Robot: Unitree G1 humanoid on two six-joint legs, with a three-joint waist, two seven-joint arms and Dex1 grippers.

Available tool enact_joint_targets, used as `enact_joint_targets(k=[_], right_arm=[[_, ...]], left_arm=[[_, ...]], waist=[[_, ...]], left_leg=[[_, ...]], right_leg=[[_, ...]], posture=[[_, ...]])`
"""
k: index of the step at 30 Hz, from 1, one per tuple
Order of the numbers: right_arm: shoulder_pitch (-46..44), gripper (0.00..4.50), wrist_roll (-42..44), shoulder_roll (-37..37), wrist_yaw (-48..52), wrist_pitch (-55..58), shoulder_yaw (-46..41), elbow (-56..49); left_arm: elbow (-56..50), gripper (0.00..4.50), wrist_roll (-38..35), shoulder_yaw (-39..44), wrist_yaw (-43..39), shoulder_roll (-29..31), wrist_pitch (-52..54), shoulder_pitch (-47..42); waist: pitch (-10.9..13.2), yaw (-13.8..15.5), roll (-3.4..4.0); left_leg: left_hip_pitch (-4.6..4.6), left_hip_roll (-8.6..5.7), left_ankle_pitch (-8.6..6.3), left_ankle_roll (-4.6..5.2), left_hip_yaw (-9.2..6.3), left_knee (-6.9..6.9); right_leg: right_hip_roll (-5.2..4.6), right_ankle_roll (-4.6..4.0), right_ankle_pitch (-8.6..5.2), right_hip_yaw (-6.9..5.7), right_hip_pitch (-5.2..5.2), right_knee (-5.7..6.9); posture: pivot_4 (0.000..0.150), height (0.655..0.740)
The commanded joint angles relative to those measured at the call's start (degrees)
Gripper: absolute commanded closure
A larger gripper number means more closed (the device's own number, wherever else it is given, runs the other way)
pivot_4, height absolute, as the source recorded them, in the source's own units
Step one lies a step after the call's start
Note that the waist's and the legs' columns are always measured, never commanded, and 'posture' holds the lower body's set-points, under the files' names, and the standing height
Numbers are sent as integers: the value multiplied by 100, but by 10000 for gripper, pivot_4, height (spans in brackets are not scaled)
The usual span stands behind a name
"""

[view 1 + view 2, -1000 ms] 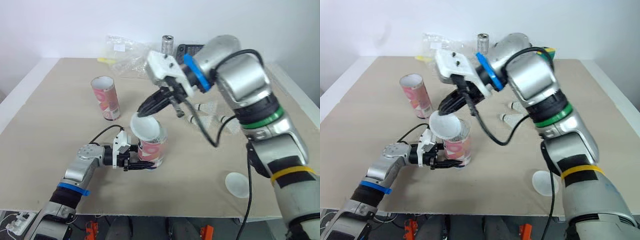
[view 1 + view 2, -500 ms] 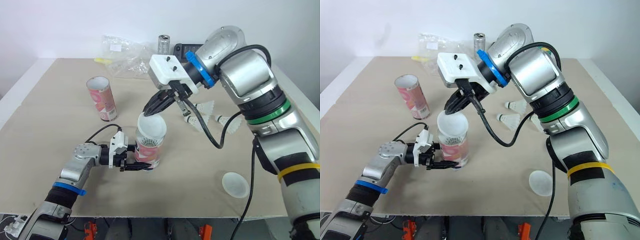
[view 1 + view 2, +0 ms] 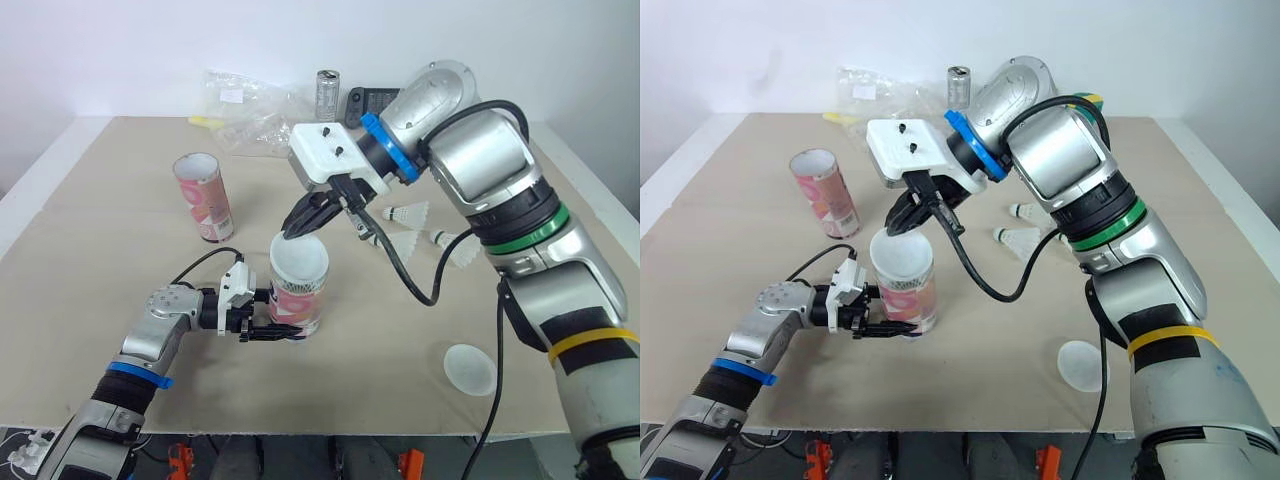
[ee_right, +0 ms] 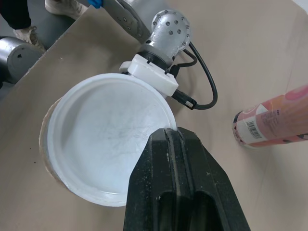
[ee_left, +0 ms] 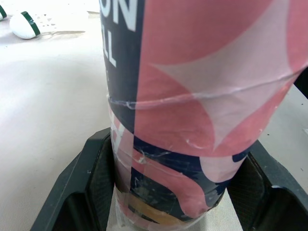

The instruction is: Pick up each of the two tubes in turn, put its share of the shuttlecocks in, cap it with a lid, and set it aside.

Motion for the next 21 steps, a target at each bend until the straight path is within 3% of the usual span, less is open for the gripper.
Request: enact_joint_targets(k=[1,15,21], right_arm=[[44,44764,71,-174,228,-83,-50,-366],[104,44764,-11,-198,228,-330,-89,-460],[376,44764,-477,-167,135,-1268,-2,-473]], left_arm=[[368,16882,439,-206,40,131,65,245],[347,16882,399,-146,98,155,97,341],[296,16882,355,-119,128,160,159,376]], waist=[[0,0,0],[0,-1,1],[-1,0,1]], left_leg=[[0,0,0,0,1,0],[1,0,0,0,1,-1],[2,0,0,0,1,-1]], right_leg=[[0,2,-1,1,0,0],[0,2,-3,1,0,0],[0,3,-4,0,0,-1]], posture=[[1500,7213],[1500,7213],[1500,7213]])
